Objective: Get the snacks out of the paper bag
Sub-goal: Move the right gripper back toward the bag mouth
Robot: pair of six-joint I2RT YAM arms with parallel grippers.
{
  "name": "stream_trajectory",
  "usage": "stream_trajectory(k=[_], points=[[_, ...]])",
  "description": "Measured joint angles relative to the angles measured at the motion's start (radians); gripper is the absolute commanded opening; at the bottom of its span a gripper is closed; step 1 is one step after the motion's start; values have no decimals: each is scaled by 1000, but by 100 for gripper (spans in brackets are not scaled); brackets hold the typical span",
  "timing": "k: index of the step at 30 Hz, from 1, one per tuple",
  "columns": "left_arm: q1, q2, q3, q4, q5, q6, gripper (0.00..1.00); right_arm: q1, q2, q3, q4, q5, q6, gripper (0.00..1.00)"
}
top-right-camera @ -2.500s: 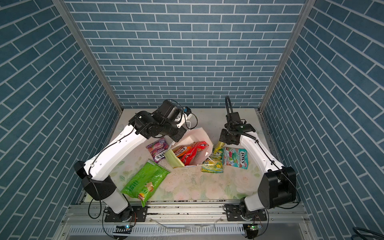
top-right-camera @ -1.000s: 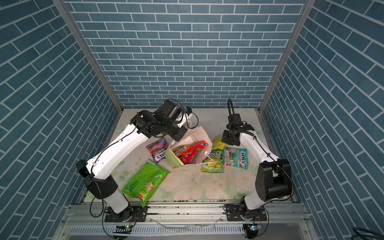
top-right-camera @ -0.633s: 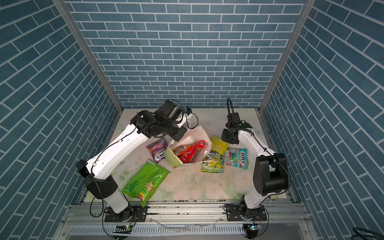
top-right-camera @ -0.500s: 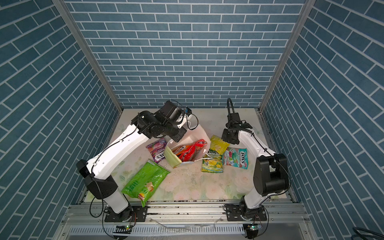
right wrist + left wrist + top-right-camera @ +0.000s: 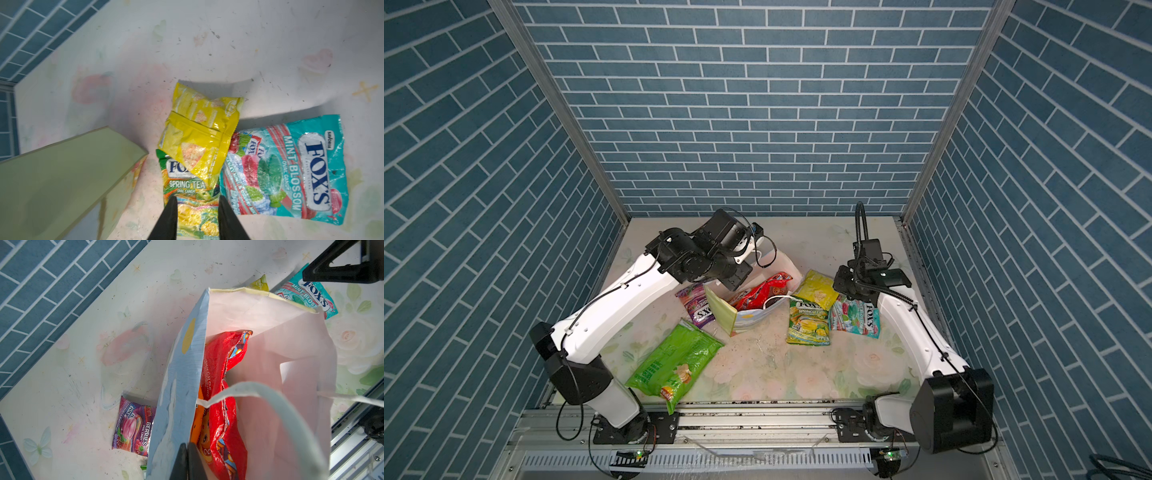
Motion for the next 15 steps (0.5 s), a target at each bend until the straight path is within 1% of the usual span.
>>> stream_trajectory(k=[4,8,11,15], points=[[-3,-11,1,8,0,0,6,3,-108,13,-11,-95,9,30],[-4,-8,18,7,0,0,6,27,-172,61,-46,-158,15,29],[-8,-4,36,7,0,0,6,73,-214,74,-70,-192,25,30],[-11,5,50,8,-2,0,6,160,-252,74,-90,-201,53,31]])
